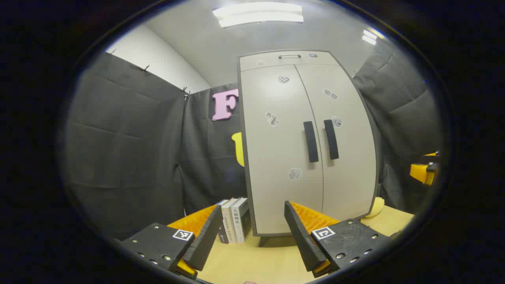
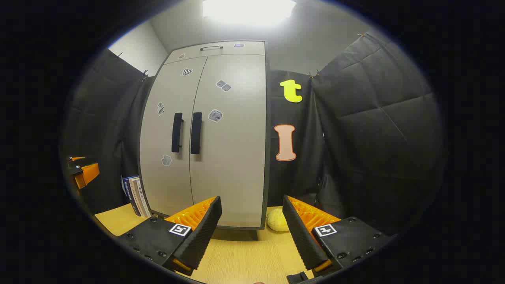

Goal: Open the right door of the double-door shoe cabinet with the right hand, and open the left door with the left hand.

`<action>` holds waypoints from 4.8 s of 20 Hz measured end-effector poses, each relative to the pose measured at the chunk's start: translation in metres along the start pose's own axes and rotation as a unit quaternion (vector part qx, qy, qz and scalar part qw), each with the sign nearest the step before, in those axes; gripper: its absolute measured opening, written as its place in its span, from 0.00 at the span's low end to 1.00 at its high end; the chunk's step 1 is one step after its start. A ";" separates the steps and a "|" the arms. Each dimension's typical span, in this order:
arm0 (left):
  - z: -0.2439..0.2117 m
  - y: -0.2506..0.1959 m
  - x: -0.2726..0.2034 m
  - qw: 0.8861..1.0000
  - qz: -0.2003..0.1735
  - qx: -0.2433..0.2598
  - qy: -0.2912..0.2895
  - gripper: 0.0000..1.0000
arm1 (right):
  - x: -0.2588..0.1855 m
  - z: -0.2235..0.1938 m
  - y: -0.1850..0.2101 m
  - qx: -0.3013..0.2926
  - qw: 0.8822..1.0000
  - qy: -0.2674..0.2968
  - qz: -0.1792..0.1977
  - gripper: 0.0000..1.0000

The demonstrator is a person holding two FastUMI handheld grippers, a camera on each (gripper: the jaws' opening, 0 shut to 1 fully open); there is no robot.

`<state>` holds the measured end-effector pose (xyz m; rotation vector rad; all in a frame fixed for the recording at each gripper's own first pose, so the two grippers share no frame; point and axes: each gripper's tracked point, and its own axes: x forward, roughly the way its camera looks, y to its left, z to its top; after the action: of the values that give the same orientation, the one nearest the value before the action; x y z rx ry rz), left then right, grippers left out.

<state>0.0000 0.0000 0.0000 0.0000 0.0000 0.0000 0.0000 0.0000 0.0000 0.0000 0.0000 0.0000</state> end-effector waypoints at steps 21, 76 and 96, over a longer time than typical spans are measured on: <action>0.001 0.019 -0.023 1.000 0.019 0.006 0.000 0.93 | -0.006 0.003 0.002 0.030 1.000 0.006 0.002 0.98; -0.015 0.124 -0.052 0.995 0.100 0.003 0.029 0.94 | 0.162 0.090 0.152 0.034 0.988 0.076 0.127 0.14; -0.018 -0.007 -0.023 0.999 -0.025 0.001 0.042 0.94 | 0.072 0.085 0.029 0.061 0.983 0.090 0.150 0.17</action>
<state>-0.0226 -0.0066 -0.0181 0.0017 0.0846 -0.0506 0.0716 0.0294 0.0851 0.1231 0.1819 0.3027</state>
